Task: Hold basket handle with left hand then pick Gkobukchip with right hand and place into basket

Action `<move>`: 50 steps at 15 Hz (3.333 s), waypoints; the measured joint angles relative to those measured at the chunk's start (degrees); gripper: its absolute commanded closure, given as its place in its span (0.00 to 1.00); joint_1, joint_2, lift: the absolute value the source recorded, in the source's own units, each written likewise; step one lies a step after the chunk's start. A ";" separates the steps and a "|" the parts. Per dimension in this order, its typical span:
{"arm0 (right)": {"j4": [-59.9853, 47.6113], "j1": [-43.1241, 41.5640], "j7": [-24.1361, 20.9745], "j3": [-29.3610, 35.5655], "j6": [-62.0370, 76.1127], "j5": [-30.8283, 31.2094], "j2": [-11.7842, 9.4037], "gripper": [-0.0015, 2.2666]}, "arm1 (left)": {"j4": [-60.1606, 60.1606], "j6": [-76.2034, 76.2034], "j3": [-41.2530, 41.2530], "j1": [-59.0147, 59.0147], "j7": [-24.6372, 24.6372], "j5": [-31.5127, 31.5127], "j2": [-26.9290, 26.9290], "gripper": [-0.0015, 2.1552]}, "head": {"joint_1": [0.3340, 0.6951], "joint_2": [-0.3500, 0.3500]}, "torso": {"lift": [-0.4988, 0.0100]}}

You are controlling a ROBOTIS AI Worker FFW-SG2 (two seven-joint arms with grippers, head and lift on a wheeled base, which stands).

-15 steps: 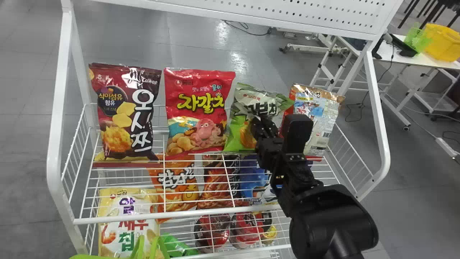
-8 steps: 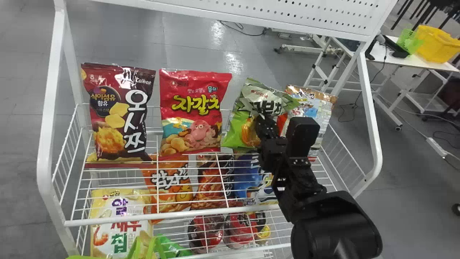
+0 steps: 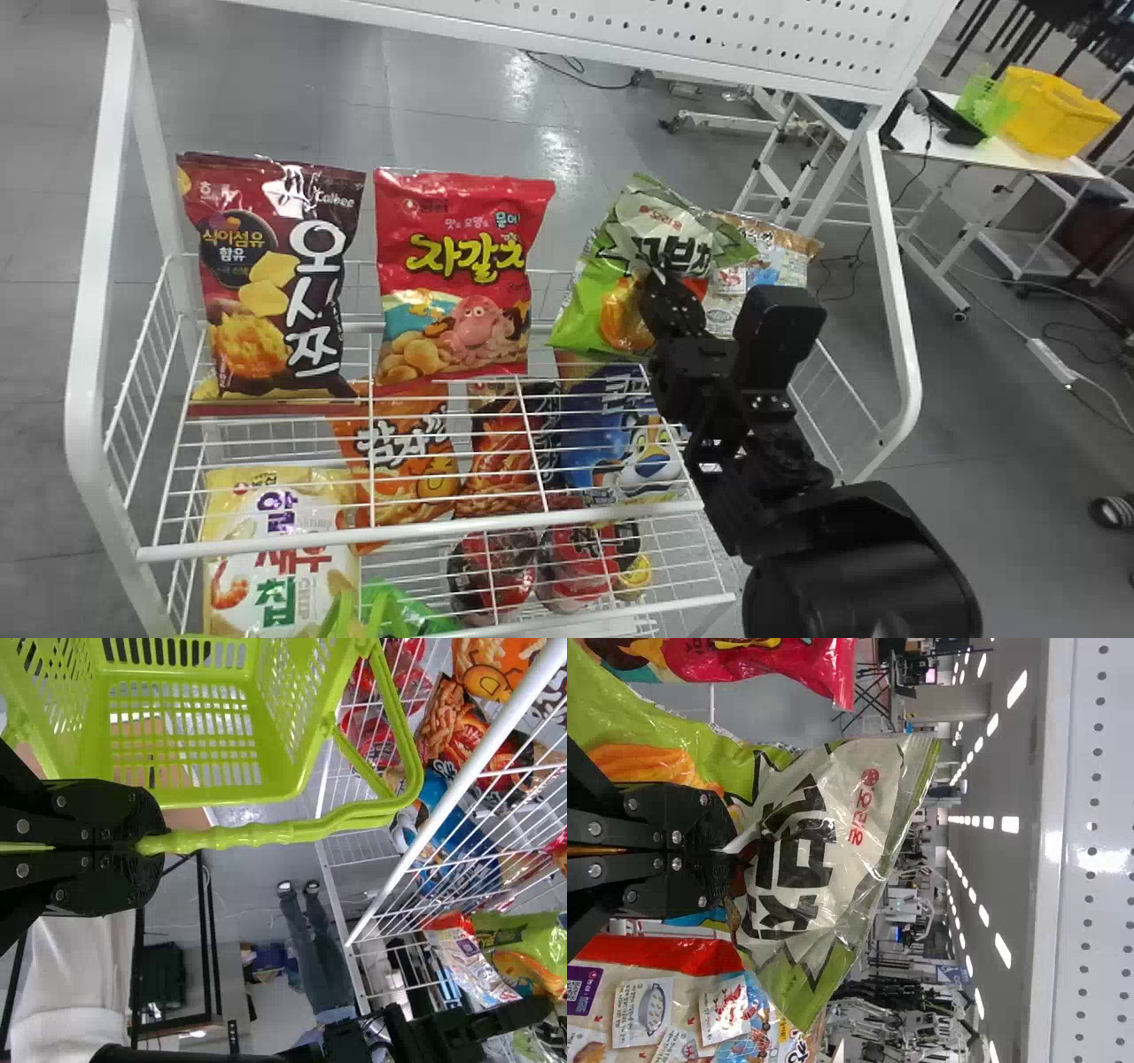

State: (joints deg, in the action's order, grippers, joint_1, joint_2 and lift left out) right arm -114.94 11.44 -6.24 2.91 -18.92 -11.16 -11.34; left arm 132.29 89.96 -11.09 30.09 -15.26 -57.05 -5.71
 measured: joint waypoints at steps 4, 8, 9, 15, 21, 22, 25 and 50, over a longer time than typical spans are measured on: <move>-5.12 2.38 0.87 0.98 -3.09 -1.94 -0.11 0.73 | 0.65 0.00 0.36 0.26 0.06 0.01 0.00 0.83 | 1.00 0.00 | 0.92; -9.93 4.70 1.39 2.34 -6.97 -4.64 -0.62 0.73 | 1.33 0.00 0.65 0.54 0.06 0.01 0.01 0.83 | 1.00 0.00 | 0.92; -11.30 5.43 1.41 2.65 -8.08 -5.27 -0.69 0.73 | 1.51 0.00 0.69 0.62 0.06 0.01 0.01 0.83 | 1.00 0.00 | 0.92; -21.27 11.74 1.53 3.67 -16.88 -7.85 -1.26 0.73 | 2.00 0.00 1.18 0.57 0.14 0.01 0.09 0.83 | 1.00 0.00 | 0.92; -33.76 16.67 6.90 12.74 -38.49 -18.58 -1.93 0.73 | 2.90 0.00 1.60 1.03 0.29 -0.07 0.17 0.83 | 1.00 0.00 | 0.92; -35.70 17.22 7.33 14.43 -42.18 -20.18 -1.93 0.73 | 3.16 0.00 1.60 1.19 0.32 -0.07 0.18 0.83 | 1.00 0.00 | 0.92; -41.15 18.22 9.45 19.73 -55.49 -25.13 -1.70 0.73 | 4.24 0.00 1.54 1.83 0.33 -0.10 0.23 0.83 | 1.00 0.00 | 0.92; -34.21 21.36 17.83 3.88 -70.34 -19.86 3.18 0.73 | 6.30 0.00 -0.22 3.49 0.07 -0.25 0.62 0.83 | 1.00 0.14 | 0.92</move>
State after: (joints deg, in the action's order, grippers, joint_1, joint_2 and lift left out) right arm -149.15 32.79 11.59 6.79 -89.26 -31.02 -8.15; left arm 138.59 89.96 -11.31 33.57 -15.19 -57.30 -5.09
